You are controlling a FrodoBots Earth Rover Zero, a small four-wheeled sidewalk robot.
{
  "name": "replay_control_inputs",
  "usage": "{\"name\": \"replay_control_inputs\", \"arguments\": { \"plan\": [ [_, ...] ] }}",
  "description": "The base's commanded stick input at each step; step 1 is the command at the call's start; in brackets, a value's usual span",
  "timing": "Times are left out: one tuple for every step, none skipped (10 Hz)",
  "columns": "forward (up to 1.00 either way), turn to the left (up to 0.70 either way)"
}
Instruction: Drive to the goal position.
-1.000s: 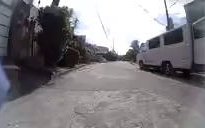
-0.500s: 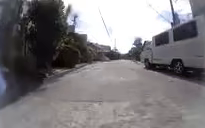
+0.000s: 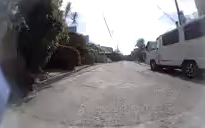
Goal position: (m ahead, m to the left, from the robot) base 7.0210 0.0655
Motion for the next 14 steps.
{"name": "replay_control_inputs", "arguments": {
  "plan": [
    [1.0,0.0],
    [1.0,0.0],
    [1.0,0.01],
    [1.0,0.03],
    [1.0,0.0],
    [1.0,0.0],
    [1.0,0.0],
    [1.0,0.0],
    [1.0,0.0],
    [1.0,0.0],
    [1.0,0.0],
    [1.0,0.0],
    [1.0,0.02],
    [1.0,0.09]
  ]
}}
